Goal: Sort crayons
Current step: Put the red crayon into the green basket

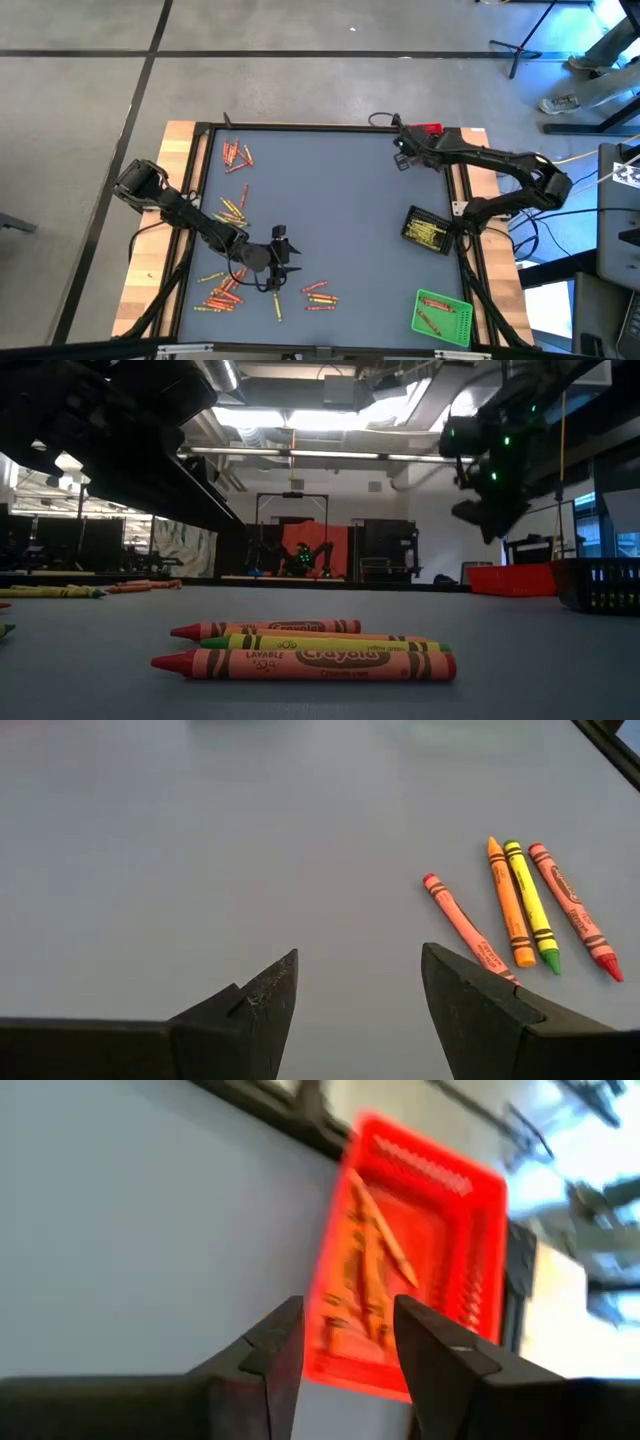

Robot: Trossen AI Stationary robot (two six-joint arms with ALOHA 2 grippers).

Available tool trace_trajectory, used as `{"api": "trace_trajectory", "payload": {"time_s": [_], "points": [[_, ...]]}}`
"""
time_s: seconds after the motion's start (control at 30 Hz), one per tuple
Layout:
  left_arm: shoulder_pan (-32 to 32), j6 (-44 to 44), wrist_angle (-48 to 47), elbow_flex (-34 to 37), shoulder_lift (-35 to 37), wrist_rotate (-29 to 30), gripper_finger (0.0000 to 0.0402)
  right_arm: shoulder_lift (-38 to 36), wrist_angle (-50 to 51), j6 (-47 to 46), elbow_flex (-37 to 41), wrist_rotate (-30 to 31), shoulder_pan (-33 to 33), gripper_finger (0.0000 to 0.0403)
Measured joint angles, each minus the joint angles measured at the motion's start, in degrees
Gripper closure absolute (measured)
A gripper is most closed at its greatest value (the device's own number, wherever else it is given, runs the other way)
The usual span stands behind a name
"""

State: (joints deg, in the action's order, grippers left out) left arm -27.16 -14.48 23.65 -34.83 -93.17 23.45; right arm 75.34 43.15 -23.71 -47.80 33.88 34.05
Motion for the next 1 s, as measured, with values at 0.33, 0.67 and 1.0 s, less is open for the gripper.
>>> {"api": "trace_trajectory", "payload": {"time_s": [0.33,0.67,1.0], "points": [[0.2,0.02,-0.01,0.0,0.0,1.04,0.0205,-2.26,-7.34,0.14,-0.82,-0.02,-18.35,0.0249],[0.2,-0.02,0.01,0.0,0.0,1.08,0.0205,-0.84,-22.16,3.12,-0.8,-2.82,-37.17,0.0248],[0.2,0.01,0.58,0.07,0.02,1.04,0.0205,6.75,-39.06,9.55,-0.76,-14.79,-48.92,0.0249]]}}
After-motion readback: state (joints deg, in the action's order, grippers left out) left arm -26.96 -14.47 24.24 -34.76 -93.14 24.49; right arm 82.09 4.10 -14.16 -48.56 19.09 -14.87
